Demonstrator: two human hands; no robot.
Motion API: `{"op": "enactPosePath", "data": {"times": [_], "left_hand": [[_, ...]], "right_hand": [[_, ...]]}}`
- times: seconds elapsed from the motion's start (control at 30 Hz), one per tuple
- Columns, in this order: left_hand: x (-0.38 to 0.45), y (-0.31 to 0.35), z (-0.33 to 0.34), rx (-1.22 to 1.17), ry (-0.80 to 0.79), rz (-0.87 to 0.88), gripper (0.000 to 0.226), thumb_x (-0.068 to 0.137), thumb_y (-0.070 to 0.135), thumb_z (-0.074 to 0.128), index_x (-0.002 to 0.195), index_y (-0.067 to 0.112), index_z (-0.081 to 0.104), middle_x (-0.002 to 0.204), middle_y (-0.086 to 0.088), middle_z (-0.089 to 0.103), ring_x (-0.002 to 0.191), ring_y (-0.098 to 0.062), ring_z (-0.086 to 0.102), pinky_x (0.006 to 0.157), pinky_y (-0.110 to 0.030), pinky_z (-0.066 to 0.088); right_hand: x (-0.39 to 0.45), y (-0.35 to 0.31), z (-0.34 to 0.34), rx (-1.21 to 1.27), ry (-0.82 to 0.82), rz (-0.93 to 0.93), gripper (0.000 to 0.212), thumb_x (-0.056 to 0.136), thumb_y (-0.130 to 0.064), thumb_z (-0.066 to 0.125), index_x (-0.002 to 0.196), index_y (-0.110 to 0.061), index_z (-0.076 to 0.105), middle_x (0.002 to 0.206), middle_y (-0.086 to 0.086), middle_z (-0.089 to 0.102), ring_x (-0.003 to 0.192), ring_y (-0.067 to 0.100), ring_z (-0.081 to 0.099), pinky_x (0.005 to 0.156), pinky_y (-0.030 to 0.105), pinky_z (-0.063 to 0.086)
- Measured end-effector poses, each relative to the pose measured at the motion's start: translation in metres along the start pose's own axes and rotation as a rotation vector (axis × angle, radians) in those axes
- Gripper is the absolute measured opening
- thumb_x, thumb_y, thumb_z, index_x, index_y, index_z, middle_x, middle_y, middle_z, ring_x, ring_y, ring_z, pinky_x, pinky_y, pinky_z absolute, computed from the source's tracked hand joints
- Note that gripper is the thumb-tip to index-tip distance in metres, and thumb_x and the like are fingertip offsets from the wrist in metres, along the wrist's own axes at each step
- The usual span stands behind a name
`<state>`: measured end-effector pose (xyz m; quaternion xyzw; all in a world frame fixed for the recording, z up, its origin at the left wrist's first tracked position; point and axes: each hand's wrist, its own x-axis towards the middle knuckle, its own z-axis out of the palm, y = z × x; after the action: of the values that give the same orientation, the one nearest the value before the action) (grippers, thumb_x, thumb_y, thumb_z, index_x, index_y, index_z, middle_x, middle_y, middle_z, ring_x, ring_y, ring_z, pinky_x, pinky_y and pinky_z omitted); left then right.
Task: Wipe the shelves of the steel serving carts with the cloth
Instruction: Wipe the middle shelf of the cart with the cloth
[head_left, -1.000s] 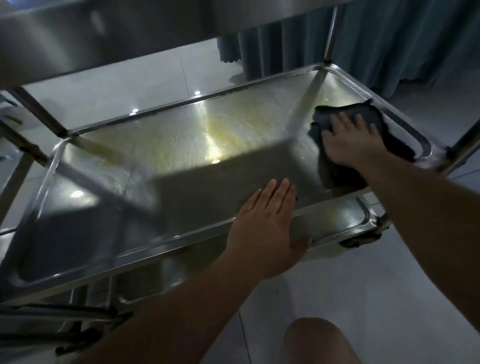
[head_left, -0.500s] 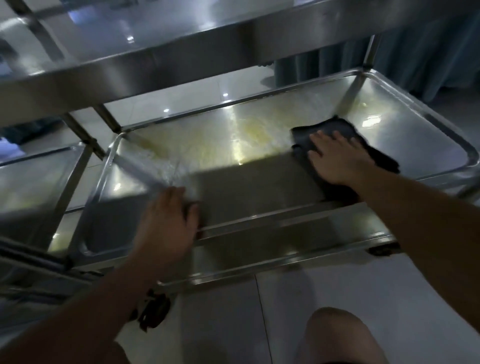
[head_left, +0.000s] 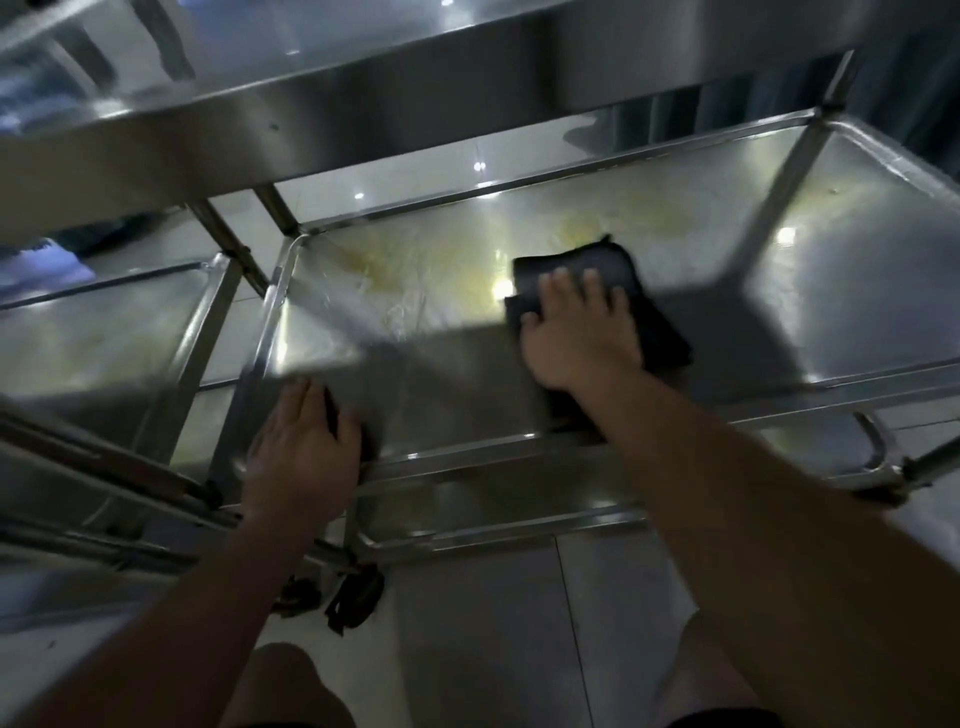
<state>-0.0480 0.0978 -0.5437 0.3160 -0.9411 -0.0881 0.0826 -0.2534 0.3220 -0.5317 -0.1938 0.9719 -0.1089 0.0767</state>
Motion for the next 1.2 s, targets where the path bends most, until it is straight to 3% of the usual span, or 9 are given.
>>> {"op": "enactPosePath", "data": {"times": [0.13,0.27,0.37,0.47,0.6,0.77,0.93,1.07,1.2], "left_hand": [[-0.001,0.000,-0.001,0.011,0.012,0.003,0.075,0.097,0.059,0.023,0.150,0.011,0.049,0.161,-0.012,0.044,0.148,-0.033,0.042,0.119,-0.053,0.033],[-0.003,0.002,-0.004,-0.007,-0.015,0.006,0.076,0.097,0.059,0.024,0.154,0.014,0.045,0.163,-0.011,0.041,0.148,-0.033,0.040,0.120,-0.054,0.032],[-0.005,0.003,-0.006,-0.014,-0.038,-0.002,0.073,0.101,0.056,0.025,0.156,0.011,0.042,0.165,-0.014,0.038,0.151,-0.034,0.036,0.123,-0.053,0.029],[-0.005,0.003,-0.005,-0.007,-0.046,-0.003,0.069,0.105,0.053,0.031,0.159,0.010,0.038,0.167,-0.014,0.035,0.154,-0.032,0.032,0.126,-0.050,0.025],[-0.003,0.003,0.000,0.015,-0.042,-0.007,0.074,0.104,0.056,0.030,0.163,0.011,0.033,0.170,-0.010,0.030,0.158,-0.027,0.025,0.127,-0.045,0.019],[-0.003,0.002,0.001,-0.015,-0.031,-0.011,0.075,0.104,0.057,0.026,0.164,0.012,0.031,0.172,-0.009,0.027,0.159,-0.025,0.020,0.128,-0.043,0.014],[-0.002,-0.002,0.001,-0.074,-0.038,-0.009,0.071,0.108,0.054,0.019,0.165,0.012,0.028,0.173,-0.009,0.025,0.160,-0.023,0.018,0.129,-0.039,0.011],[-0.001,-0.002,0.002,-0.104,-0.043,-0.006,0.071,0.108,0.053,0.020,0.166,0.012,0.027,0.174,-0.009,0.023,0.161,-0.022,0.016,0.129,-0.038,0.009],[-0.001,-0.003,0.003,-0.094,-0.026,-0.002,0.070,0.108,0.050,0.023,0.164,0.009,0.030,0.173,-0.009,0.026,0.160,-0.023,0.018,0.128,-0.039,0.011]], "right_hand": [[-0.011,-0.071,0.020,-0.034,-0.073,-0.294,0.066,0.105,-0.054,0.014,0.166,-0.027,0.005,0.173,-0.008,-0.004,0.159,0.023,-0.009,0.127,0.050,-0.006],[-0.005,-0.021,0.007,-0.063,-0.023,-0.342,0.067,0.102,-0.058,0.020,0.164,-0.033,0.014,0.172,-0.010,0.008,0.159,0.019,0.005,0.127,0.048,0.003],[0.010,0.067,-0.016,-0.094,0.080,-0.090,0.064,0.104,-0.055,0.027,0.161,-0.028,0.023,0.172,-0.003,0.017,0.157,0.026,0.016,0.127,0.052,0.012],[0.008,0.136,-0.032,-0.059,0.085,0.207,0.072,0.099,-0.061,0.019,0.163,-0.028,0.019,0.173,-0.005,0.011,0.158,0.026,0.011,0.126,0.054,0.009],[0.007,0.105,-0.026,0.014,0.033,0.399,0.075,0.098,-0.059,0.013,0.165,-0.027,0.007,0.173,-0.007,-0.002,0.159,0.027,-0.002,0.126,0.055,0.001],[0.003,-0.035,0.013,-0.017,0.055,0.167,0.071,0.100,-0.053,0.018,0.165,-0.023,0.011,0.173,-0.003,0.003,0.159,0.029,0.001,0.125,0.056,0.003],[0.012,-0.157,0.043,-0.081,-0.063,-0.349,0.066,0.105,-0.054,0.017,0.165,-0.031,0.005,0.173,-0.011,-0.003,0.159,0.021,-0.007,0.126,0.049,-0.005],[0.009,-0.149,0.044,-0.105,-0.097,-0.542,0.064,0.104,-0.059,0.016,0.164,-0.038,0.005,0.171,-0.019,-0.001,0.158,0.011,-0.004,0.126,0.043,-0.004],[0.016,-0.066,0.024,-0.106,-0.005,-0.362,0.065,0.103,-0.060,0.021,0.163,-0.037,0.014,0.172,-0.014,0.010,0.159,0.017,0.007,0.126,0.047,0.007]]}}
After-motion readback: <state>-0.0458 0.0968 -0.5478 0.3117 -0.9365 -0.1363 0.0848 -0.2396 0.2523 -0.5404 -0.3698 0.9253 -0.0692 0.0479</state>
